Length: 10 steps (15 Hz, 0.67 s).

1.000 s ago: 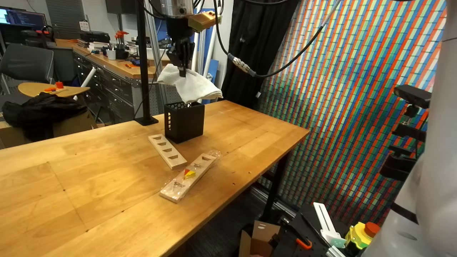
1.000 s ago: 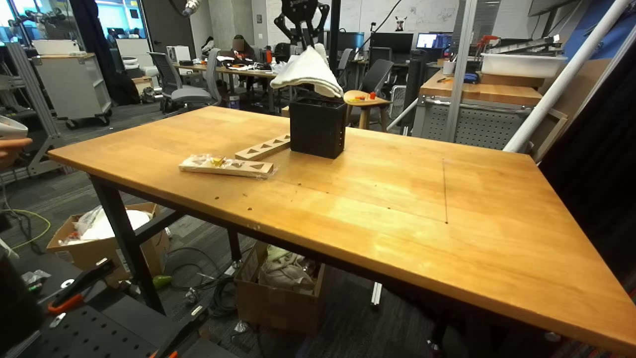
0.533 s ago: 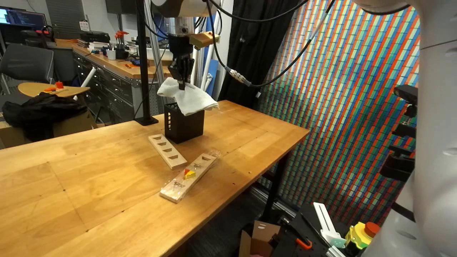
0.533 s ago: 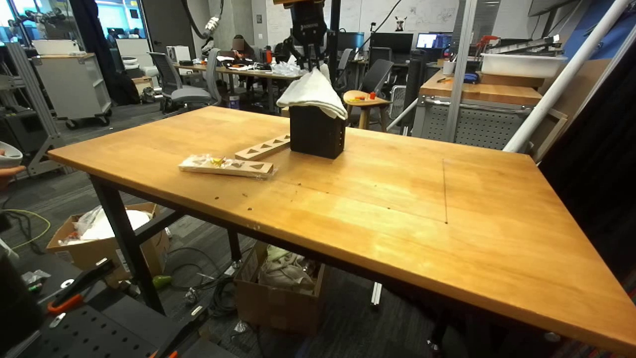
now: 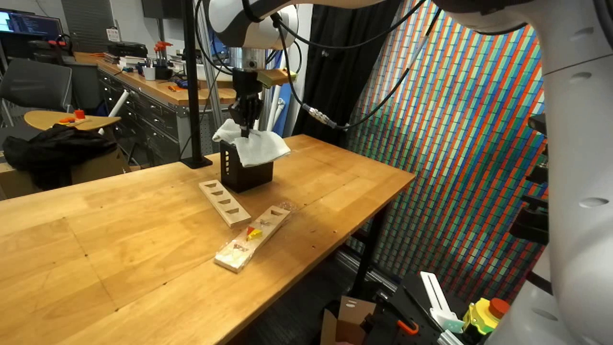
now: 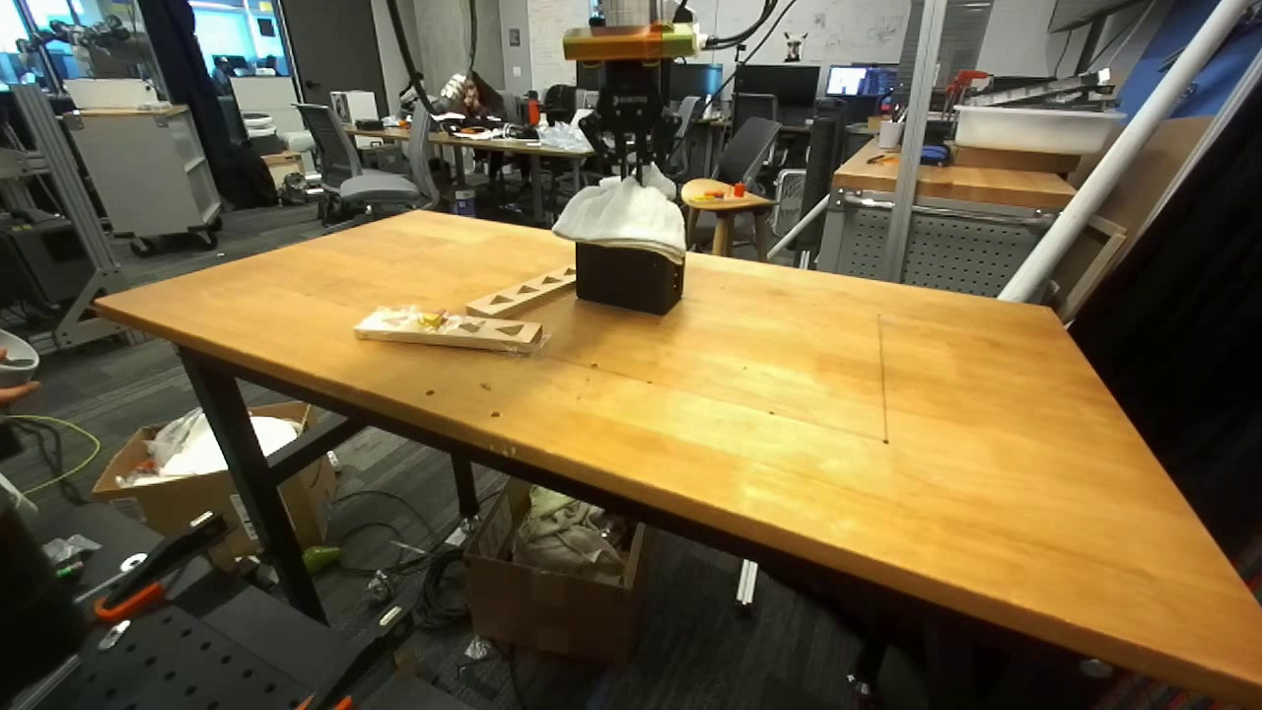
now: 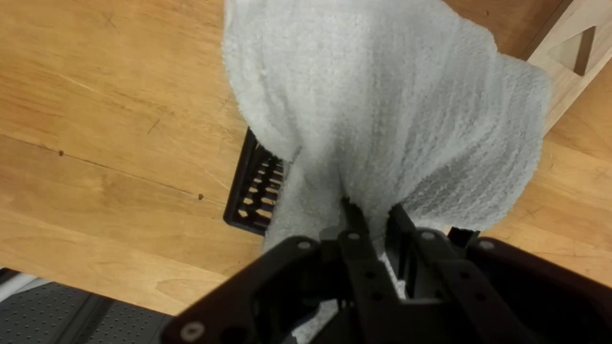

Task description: Put the cloth in the black box

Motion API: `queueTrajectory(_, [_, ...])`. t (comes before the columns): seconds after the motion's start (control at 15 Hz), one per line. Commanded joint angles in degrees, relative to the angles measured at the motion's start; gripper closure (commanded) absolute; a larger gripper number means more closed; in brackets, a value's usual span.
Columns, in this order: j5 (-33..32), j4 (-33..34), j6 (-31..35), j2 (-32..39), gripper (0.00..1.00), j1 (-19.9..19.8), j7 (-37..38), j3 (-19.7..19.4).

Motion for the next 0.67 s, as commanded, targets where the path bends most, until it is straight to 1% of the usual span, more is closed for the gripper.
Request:
queueTrajectory(0.0, [3.46,1.33,0.80,2.63,0.96,-0.92,-1.72,0.49])
queueTrajectory(0.6, [7.83,1.04,-0.14,5.95,0.96,-2.43,-4.58,1.09])
